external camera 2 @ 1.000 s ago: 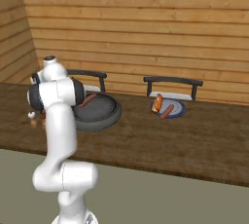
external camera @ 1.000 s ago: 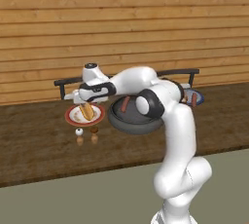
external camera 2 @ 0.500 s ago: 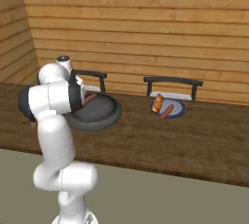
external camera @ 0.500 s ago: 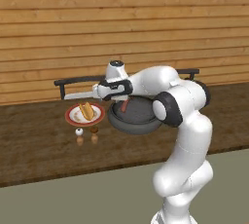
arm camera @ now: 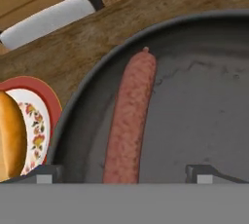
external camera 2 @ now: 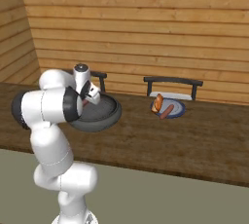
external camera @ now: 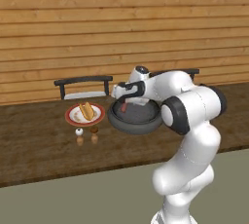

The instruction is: Place one bun and one sausage from the bowl on each plate.

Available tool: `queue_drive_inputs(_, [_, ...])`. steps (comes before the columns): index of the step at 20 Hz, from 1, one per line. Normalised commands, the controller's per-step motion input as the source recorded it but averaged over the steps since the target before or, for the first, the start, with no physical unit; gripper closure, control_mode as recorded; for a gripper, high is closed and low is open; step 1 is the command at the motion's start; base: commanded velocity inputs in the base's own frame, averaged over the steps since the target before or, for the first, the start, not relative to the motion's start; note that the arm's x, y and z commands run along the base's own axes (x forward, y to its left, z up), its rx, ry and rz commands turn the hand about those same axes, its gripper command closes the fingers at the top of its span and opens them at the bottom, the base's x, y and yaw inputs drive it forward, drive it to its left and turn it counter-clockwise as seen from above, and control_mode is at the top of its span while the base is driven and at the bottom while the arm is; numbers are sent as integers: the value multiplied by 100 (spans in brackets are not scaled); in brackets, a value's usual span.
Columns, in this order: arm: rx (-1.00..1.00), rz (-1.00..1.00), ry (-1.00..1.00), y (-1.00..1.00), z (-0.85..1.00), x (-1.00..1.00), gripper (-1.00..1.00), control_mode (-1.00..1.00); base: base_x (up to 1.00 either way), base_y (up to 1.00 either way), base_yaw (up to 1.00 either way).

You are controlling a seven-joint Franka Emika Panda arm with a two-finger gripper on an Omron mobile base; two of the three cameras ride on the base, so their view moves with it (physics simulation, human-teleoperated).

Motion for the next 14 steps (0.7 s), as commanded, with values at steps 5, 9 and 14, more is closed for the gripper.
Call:
queue_drive_inputs(5, [0, -1, 0, -2, 0, -8, -100, -100, 0, 0, 0])
queue_drive_inputs(9, [0, 0, 0, -3, -10, 0, -100, -100, 0, 0, 0])
queue_drive_inputs(14, [0, 0, 0, -1, -16, 0, -100, -100, 0, 0, 0])
